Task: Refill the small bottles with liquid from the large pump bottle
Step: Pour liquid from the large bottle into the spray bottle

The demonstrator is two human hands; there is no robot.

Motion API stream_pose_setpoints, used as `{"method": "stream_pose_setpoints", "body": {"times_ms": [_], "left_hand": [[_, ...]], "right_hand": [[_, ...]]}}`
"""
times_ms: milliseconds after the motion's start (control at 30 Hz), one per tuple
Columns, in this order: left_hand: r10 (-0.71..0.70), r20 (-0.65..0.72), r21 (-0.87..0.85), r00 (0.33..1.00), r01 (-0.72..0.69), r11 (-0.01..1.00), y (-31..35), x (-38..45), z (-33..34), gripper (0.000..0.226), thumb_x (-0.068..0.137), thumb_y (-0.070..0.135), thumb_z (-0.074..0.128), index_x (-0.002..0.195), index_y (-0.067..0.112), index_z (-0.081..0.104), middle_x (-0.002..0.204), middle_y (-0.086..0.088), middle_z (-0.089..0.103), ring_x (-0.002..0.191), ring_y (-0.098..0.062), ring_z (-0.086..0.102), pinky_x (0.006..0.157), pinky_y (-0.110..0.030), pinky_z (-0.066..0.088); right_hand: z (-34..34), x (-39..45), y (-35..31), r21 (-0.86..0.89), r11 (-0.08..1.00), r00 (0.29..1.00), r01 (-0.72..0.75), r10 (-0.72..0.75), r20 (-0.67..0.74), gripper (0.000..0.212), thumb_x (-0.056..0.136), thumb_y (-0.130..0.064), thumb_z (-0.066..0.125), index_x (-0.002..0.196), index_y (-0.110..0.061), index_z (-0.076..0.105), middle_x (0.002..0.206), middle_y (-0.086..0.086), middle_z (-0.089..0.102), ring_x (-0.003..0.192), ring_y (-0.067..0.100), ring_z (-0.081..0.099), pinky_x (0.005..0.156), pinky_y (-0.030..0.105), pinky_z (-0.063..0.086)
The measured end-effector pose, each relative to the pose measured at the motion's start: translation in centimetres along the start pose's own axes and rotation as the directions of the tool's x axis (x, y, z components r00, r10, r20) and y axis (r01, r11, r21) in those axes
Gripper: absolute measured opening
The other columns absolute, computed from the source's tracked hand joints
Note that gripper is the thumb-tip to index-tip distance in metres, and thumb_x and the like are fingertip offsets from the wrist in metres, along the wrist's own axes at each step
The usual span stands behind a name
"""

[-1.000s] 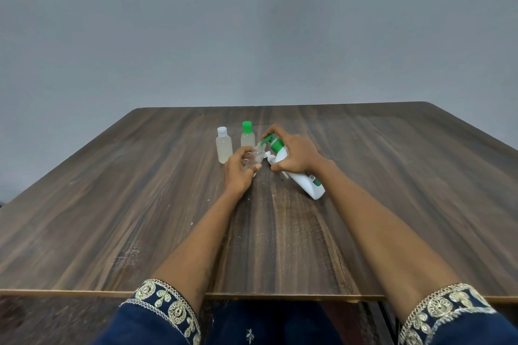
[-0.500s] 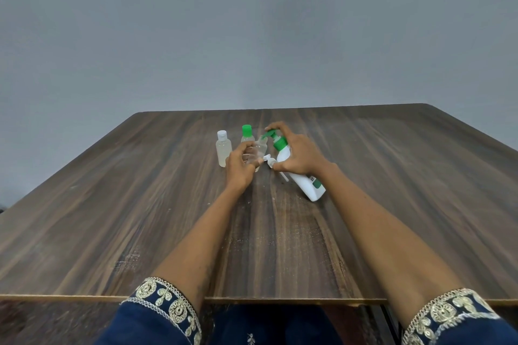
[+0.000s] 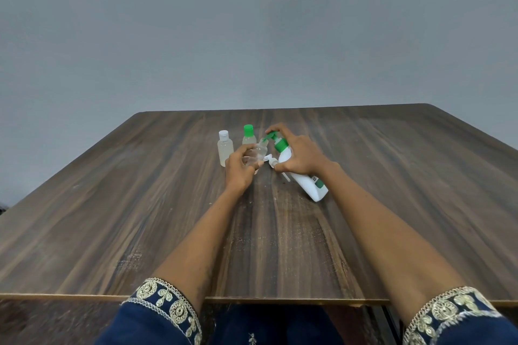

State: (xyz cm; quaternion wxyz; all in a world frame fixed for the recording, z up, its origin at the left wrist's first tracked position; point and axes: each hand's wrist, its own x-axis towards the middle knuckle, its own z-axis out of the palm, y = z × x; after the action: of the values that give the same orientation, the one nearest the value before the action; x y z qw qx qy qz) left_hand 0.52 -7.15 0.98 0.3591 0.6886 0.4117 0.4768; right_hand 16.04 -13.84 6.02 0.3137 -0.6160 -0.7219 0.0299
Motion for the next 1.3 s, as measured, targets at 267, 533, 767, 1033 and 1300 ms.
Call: {"method": "stream_pose_setpoints", "body": {"times_ms": [267, 533, 767, 1033, 1300], "left_hand": [[-0.011, 0.011, 0.009, 1.000, 0.010, 1.000, -0.4, -0.2, 0.1, 0.040, 0.070, -0.003, 0.074, 0.106, 0.011, 0.065, 0.096, -0.003, 0.064, 0.092, -0.020, 0.061, 0.091, -0.041, 0.051], [-0.001, 0.013, 0.006, 1.000, 0.001, 1.000, 0.2, -0.1, 0.1, 0.040, 0.074, 0.002, 0.073, 0.112, 0.009, 0.062, 0.102, -0.005, 0.064, 0.094, -0.019, 0.059, 0.090, -0.036, 0.050], [0.023, 0.023, -0.026, 0.999, -0.023, 0.999, 0.4, -0.2, 0.0, 0.038, 0.072, 0.000, 0.074, 0.107, 0.013, 0.063, 0.099, -0.004, 0.065, 0.093, -0.019, 0.060, 0.088, -0.033, 0.050], [0.025, 0.018, -0.029, 1.000, -0.024, 0.999, 0.0, -0.1, -0.1, 0.036, 0.070, -0.002, 0.074, 0.100, 0.015, 0.064, 0.092, -0.001, 0.064, 0.089, -0.018, 0.061, 0.084, -0.032, 0.050], [0.013, -0.002, -0.019, 1.000, -0.013, 1.000, -0.9, -0.2, -0.1, 0.042, 0.068, -0.005, 0.074, 0.094, 0.024, 0.061, 0.091, -0.002, 0.065, 0.088, -0.018, 0.061, 0.086, -0.034, 0.051]], "right_hand": [[0.1, 0.1, 0.2, 0.026, 1.000, 1.000, 0.002, -0.003, 0.024, 0.061, 0.065, -0.022, 0.077, 0.118, -0.027, 0.048, 0.057, -0.008, 0.045, 0.050, 0.009, 0.042, 0.050, 0.023, 0.031], [0.3, 0.3, 0.4, -0.002, 1.000, 1.000, 0.012, -0.012, -0.002, 0.068, 0.066, -0.023, 0.077, 0.124, -0.031, 0.043, 0.061, -0.007, 0.051, 0.052, 0.014, 0.049, 0.052, 0.025, 0.035], [0.5, 0.2, 0.4, 0.027, 1.000, 0.999, 0.014, -0.013, -0.050, 0.062, 0.059, -0.035, 0.070, 0.116, -0.029, 0.044, 0.060, -0.004, 0.051, 0.051, 0.014, 0.048, 0.049, 0.025, 0.035], [0.3, 0.2, 0.5, 0.058, 0.998, 1.000, -0.003, 0.002, 0.008, 0.063, 0.063, -0.021, 0.076, 0.116, -0.034, 0.045, 0.058, -0.003, 0.051, 0.049, 0.014, 0.045, 0.049, 0.025, 0.036], [0.8, 0.5, 0.2, 0.011, 1.000, 0.999, -0.027, 0.026, 0.041, 0.060, 0.054, -0.035, 0.067, 0.108, -0.043, 0.041, 0.063, 0.003, 0.058, 0.055, 0.018, 0.053, 0.056, 0.033, 0.044]]}}
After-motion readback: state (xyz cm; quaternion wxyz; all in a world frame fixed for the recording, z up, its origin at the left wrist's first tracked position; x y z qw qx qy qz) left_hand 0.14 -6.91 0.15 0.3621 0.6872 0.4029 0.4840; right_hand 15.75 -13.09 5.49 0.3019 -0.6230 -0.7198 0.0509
